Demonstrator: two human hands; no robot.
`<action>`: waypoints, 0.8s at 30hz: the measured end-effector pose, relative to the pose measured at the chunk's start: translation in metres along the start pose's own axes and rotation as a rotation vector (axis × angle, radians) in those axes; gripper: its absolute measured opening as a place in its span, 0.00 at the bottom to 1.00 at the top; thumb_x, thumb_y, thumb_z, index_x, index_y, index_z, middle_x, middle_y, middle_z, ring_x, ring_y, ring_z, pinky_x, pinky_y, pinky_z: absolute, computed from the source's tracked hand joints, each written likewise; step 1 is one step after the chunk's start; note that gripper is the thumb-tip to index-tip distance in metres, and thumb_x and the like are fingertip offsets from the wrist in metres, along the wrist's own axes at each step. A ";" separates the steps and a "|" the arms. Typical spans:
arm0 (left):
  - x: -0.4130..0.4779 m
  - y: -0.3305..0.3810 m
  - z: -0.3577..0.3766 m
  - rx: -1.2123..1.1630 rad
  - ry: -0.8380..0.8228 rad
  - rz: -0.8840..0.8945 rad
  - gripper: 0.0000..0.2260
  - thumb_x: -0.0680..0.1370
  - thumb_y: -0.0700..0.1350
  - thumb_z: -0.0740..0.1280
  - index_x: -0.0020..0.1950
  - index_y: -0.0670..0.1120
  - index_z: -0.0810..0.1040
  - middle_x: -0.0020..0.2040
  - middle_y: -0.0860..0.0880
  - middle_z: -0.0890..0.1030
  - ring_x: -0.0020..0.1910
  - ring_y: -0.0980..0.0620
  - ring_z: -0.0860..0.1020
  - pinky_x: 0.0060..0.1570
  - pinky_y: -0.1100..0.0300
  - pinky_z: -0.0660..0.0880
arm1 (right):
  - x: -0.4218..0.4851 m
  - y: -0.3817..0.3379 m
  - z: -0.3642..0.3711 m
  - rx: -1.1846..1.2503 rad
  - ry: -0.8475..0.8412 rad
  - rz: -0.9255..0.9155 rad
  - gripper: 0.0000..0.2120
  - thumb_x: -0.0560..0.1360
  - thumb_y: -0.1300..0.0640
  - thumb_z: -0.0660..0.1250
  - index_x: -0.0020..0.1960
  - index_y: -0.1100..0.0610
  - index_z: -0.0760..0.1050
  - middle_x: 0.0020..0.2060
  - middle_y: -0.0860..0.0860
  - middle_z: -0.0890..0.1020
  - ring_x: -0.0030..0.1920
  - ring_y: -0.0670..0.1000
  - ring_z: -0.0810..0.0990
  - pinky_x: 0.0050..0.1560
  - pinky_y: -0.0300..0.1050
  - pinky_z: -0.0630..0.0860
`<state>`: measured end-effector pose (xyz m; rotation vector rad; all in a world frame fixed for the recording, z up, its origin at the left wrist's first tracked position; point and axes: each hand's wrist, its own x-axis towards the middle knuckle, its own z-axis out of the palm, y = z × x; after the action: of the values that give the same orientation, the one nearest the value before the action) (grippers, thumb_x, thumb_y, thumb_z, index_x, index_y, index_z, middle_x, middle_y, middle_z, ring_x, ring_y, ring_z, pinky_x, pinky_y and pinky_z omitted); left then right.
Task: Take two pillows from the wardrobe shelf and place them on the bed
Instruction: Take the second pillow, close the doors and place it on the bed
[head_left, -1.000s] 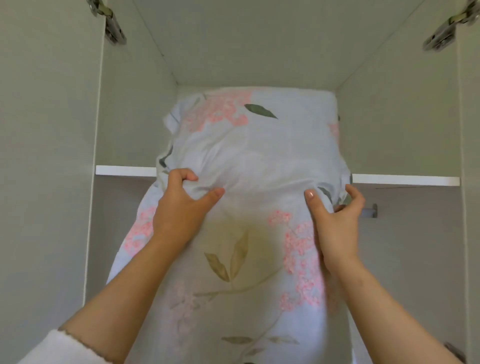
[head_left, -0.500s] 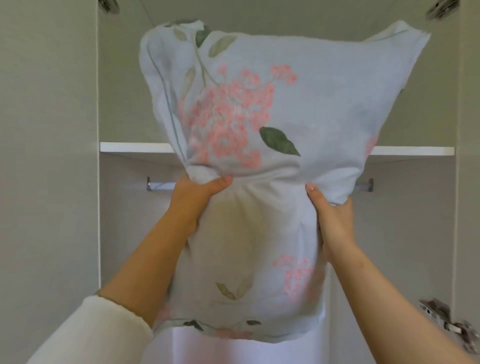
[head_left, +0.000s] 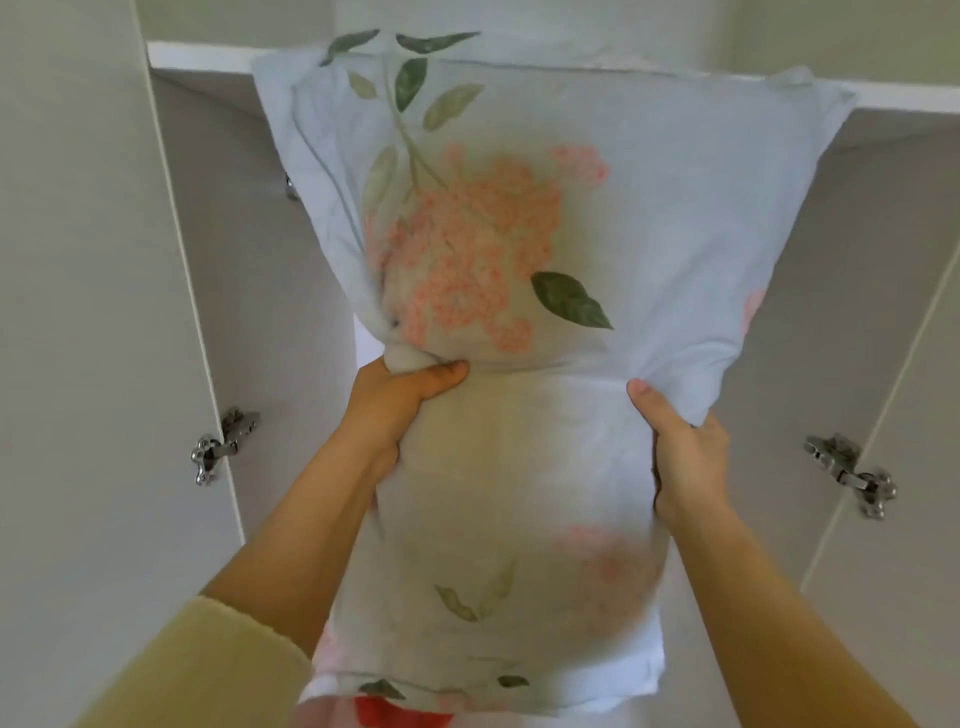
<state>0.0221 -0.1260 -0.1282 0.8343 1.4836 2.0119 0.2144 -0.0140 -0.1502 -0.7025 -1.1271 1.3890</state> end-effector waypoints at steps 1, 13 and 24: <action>-0.008 -0.011 -0.001 0.010 0.008 -0.007 0.11 0.65 0.40 0.75 0.44 0.50 0.80 0.37 0.54 0.84 0.34 0.57 0.83 0.37 0.61 0.79 | -0.004 0.010 -0.008 0.000 -0.006 0.043 0.09 0.70 0.60 0.71 0.49 0.52 0.76 0.44 0.48 0.82 0.45 0.49 0.82 0.42 0.43 0.80; -0.134 -0.114 -0.054 0.040 0.299 -0.316 0.07 0.69 0.38 0.72 0.45 0.47 0.80 0.37 0.49 0.85 0.34 0.52 0.84 0.31 0.61 0.80 | -0.060 0.113 -0.071 -0.177 -0.116 0.508 0.24 0.68 0.51 0.72 0.63 0.53 0.73 0.54 0.54 0.80 0.49 0.58 0.79 0.43 0.49 0.77; -0.216 -0.133 -0.120 -0.191 0.528 -0.437 0.20 0.58 0.35 0.70 0.49 0.40 0.80 0.33 0.43 0.85 0.29 0.44 0.83 0.27 0.55 0.79 | -0.116 0.181 -0.031 -0.710 -0.290 0.530 0.28 0.71 0.40 0.65 0.65 0.54 0.64 0.57 0.54 0.72 0.59 0.60 0.71 0.62 0.58 0.68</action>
<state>0.0885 -0.3191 -0.3212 -0.1168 1.5336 2.0626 0.1905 -0.0975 -0.3492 -1.4160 -1.7863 1.5531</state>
